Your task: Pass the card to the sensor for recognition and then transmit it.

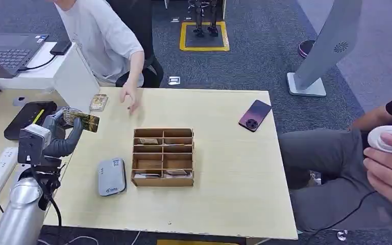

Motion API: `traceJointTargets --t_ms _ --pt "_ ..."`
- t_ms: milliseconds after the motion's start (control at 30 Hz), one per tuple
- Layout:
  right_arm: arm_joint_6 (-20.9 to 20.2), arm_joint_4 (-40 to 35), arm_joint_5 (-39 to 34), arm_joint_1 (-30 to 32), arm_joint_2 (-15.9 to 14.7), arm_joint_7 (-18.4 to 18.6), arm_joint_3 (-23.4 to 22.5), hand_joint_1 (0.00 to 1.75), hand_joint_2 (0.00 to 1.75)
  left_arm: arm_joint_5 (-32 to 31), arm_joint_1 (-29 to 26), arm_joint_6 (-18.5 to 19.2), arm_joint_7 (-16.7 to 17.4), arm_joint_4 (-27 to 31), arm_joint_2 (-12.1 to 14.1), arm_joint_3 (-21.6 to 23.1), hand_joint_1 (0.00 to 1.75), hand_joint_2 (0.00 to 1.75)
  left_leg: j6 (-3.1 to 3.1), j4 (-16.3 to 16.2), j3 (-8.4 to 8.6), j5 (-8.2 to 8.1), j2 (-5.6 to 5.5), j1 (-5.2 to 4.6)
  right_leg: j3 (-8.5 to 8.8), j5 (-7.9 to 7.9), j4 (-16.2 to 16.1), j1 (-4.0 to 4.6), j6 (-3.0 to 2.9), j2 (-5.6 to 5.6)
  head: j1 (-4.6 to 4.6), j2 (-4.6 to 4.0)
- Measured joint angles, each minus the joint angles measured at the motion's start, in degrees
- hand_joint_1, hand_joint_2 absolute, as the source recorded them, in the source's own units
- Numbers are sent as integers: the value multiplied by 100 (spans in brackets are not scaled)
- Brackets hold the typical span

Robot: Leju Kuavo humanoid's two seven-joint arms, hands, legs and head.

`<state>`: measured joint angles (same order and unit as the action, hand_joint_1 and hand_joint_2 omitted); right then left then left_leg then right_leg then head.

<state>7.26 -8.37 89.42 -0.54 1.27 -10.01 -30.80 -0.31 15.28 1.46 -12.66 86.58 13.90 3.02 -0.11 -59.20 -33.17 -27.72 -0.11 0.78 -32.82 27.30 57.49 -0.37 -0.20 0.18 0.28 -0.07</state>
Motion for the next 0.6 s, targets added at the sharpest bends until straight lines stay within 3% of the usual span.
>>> traceJointTargets --t_ms 33,67,267,400,500,600 --pt "2 0 13 -4 0 0 13 0 175 -125 83 -440 -407 46 -15 -37 175 175 0 -1 -8 0 0 0 -12 0 0 0 0 0 -2 0" --pt "2 0 26 -3 0 0 20 0 175 -280 212 -699 -492 48 -13 -42 175 175 1 -4 -17 1 -3 2 -18 0 0 1 0 -3 -2 0" --pt "2 0 46 -39 0 -9 72 0 175 -557 1681 -1623 -236 -96 160 -98 175 175 2 -6 -31 17 -14 6 -21 -14 0 3 -3 -20 -4 0" --pt "2 -2 48 -47 0 -31 120 0 175 -954 2328 -2184 -337 -324 238 -98 175 175 0 -5 -29 18 -9 2 -21 -15 1 3 -5 -11 -2 0" --pt "-2 -9 48 -62 -2 -81 186 0 175 -1967 2539 -2672 -382 -492 311 -48 175 175 0 -6 -32 18 -7 3 -30 -15 1 2 -5 -7 -2 0" --pt "-42 -15 44 -104 -28 -182 254 0 175 -3933 2822 -3239 -385 -878 575 312 175 175 0 -6 -34 18 -5 -1 -32 -15 1 2 -5 -7 0 0"
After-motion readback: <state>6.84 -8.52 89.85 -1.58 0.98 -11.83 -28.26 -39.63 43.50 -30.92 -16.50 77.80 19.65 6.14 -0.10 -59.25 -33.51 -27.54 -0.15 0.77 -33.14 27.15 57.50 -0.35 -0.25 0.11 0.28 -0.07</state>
